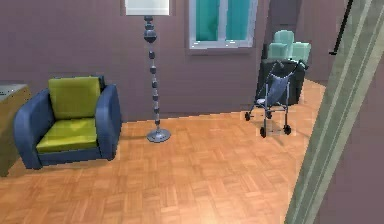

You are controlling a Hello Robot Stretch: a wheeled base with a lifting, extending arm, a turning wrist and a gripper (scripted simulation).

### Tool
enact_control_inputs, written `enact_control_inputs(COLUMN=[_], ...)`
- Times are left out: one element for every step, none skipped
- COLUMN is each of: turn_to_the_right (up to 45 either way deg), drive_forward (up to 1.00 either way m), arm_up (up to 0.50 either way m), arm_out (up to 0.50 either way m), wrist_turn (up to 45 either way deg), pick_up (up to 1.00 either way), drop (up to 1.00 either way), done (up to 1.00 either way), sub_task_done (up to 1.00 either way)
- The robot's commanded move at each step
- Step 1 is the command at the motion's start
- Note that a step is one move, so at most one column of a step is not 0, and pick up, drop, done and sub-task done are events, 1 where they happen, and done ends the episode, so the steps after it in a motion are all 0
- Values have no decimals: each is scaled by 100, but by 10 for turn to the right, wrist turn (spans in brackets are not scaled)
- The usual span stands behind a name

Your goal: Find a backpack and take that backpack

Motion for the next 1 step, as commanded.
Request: enact_control_inputs(turn_to_the_right=[30], drive_forward=[0], arm_up=[0], arm_out=[0], wrist_turn=[0], pick_up=[0], drop=[0], done=[0], sub_task_done=[0])
